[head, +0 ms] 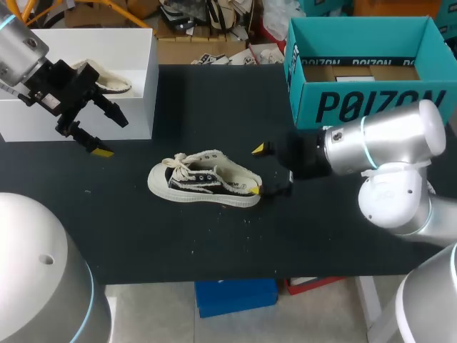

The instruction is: Take the shoe out of the shoebox, open the shoe tongue, remove and reinsert the insole, then place the shoe into the shoebox

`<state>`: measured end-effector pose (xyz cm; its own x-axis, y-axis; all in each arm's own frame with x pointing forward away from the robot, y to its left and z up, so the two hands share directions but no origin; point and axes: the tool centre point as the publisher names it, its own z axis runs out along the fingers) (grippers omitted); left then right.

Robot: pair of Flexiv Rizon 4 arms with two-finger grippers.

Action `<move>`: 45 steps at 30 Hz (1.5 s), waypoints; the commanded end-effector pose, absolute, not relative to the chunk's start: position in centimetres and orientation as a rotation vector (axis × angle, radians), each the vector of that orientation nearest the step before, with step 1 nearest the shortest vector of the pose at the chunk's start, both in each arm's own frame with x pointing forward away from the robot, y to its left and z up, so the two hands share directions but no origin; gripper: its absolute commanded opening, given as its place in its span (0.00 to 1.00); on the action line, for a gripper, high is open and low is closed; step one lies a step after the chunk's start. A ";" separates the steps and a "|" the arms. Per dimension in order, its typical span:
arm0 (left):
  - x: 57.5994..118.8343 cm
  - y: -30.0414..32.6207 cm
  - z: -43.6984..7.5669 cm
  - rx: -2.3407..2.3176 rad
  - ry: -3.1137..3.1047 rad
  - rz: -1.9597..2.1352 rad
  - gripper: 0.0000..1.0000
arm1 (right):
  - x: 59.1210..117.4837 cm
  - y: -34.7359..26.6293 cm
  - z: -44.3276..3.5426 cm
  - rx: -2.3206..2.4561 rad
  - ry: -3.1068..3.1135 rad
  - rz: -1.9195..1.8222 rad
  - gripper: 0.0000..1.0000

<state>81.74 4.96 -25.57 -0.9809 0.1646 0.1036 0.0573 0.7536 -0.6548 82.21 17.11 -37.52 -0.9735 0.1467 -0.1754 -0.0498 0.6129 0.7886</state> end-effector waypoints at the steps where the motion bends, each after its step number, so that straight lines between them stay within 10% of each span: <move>1: 81.8 4.9 -25.7 -0.180 -2.797 1.037 1.00 | 82.1 18.1 -38.1 0.088 2.610 1.297 1.00; 45: 81.8 4.9 -25.7 -0.180 -2.797 1.037 1.00 | 80.7 18.2 -40.9 0.223 2.738 1.279 1.00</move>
